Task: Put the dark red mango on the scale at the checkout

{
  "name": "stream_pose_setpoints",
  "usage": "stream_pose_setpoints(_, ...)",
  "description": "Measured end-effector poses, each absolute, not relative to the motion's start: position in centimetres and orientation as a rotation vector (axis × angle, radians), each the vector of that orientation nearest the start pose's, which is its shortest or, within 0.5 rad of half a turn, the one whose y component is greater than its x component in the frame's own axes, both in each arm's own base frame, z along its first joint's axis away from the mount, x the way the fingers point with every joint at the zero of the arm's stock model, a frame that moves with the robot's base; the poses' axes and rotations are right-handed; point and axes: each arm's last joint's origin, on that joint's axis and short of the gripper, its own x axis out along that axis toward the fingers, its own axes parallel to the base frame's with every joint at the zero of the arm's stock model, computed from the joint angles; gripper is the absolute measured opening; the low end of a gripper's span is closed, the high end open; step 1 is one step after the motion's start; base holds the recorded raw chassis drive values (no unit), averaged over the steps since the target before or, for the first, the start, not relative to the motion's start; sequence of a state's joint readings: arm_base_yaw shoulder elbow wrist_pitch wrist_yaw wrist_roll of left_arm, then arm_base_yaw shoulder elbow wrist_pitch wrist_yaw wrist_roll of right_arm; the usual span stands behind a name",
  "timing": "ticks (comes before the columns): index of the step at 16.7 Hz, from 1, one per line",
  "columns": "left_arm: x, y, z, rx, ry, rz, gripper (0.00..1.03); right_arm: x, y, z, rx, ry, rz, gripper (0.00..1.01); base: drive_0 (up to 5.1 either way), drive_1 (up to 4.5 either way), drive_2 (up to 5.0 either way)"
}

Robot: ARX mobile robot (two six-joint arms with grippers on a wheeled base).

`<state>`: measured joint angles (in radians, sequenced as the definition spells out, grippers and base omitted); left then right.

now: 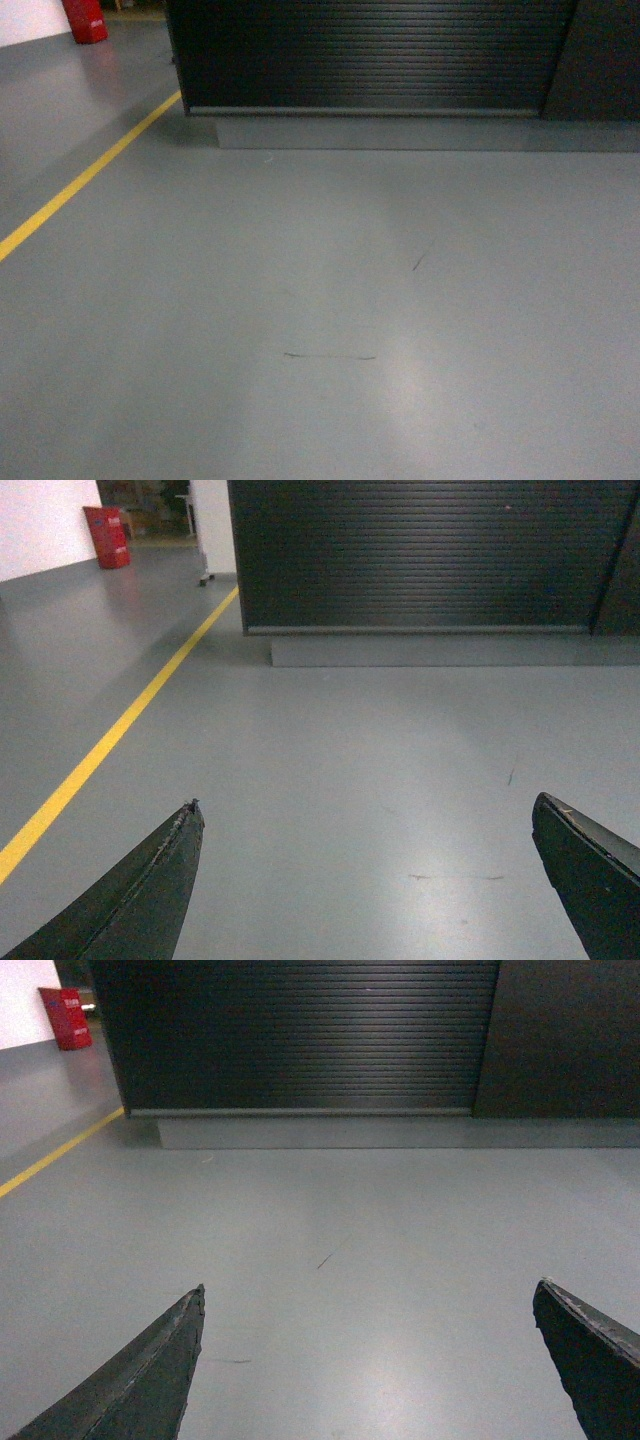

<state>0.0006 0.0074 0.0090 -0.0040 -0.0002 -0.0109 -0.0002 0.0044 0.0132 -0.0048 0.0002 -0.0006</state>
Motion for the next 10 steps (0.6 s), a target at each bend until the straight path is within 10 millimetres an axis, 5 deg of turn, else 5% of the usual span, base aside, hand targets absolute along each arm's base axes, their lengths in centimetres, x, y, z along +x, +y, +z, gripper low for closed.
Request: stream_pose_setpoints(10, 9.76, 0.01, 16.55, -0.011, 0.003, 0.001, 0.98, 9.72, 0.0, 16.72, -0.001, -0.004, 0.0, 0.98, -0.1, 4.18, -4.3)
